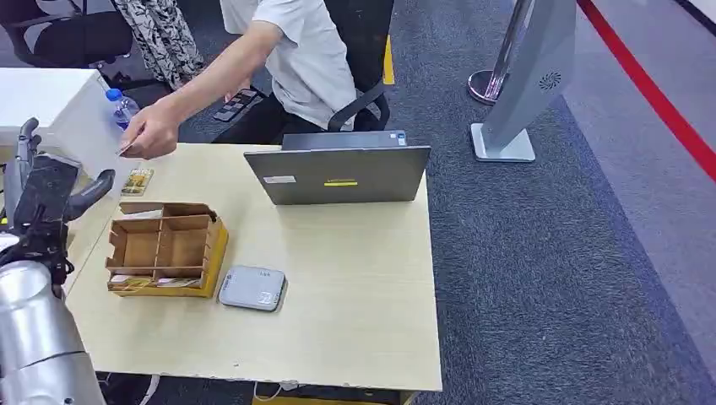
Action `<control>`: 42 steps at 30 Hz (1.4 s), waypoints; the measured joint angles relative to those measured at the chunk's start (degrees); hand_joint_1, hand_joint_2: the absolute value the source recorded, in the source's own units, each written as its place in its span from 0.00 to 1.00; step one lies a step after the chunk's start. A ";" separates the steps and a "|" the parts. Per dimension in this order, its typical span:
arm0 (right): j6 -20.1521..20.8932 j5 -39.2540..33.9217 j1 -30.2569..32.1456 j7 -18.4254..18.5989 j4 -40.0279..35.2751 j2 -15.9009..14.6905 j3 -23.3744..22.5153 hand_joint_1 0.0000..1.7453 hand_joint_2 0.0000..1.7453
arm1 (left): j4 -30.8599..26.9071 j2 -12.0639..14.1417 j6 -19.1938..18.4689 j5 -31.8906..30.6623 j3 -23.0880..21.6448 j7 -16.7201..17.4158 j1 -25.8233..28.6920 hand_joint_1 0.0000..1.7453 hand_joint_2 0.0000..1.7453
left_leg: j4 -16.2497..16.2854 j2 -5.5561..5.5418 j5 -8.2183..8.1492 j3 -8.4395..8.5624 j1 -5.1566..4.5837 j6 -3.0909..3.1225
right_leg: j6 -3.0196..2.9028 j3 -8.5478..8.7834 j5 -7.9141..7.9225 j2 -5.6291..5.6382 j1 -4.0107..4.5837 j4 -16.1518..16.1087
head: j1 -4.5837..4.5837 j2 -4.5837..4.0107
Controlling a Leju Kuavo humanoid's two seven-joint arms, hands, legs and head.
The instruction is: Pass the card to the sensor for recognition and then transmit it.
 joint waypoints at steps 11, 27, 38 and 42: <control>-0.07 5.42 -0.45 1.89 0.04 0.22 0.42 0.00 0.00 | -0.41 1.94 -1.60 -15.67 -14.89 10.60 -7.33 1.00 1.00 | 0.12 -0.02 0.07 -0.08 0.03 -0.01 | -0.01 -0.17 0.07 -0.01 0.02 0.00 | -0.04 0.00; 0.02 17.48 0.01 6.95 1.07 0.63 1.73 0.00 0.00 | 1.90 5.46 -0.96 -41.35 -37.61 27.40 -15.96 1.00 1.00 | 0.11 0.02 0.18 -0.34 0.01 0.08 | 0.02 -0.30 0.22 0.00 0.04 0.01 | 0.04 0.00; -0.77 18.97 0.41 7.36 1.36 1.05 1.90 0.00 0.00 | -4.60 5.29 6.80 -39.42 -39.93 22.27 -10.57 1.00 1.00 | 0.11 0.02 0.18 -0.35 0.00 0.08 | 0.03 -0.29 0.21 -0.01 0.04 0.01 | 0.02 0.00; -1.33 18.69 0.76 7.36 1.42 1.38 1.68 0.00 0.00 | -12.56 5.46 7.85 -39.29 -42.99 20.54 -4.11 1.00 1.00 | 0.09 0.05 0.07 -0.36 -0.04 0.13 | 0.05 -0.29 0.18 0.02 0.00 0.00 | -0.02 0.00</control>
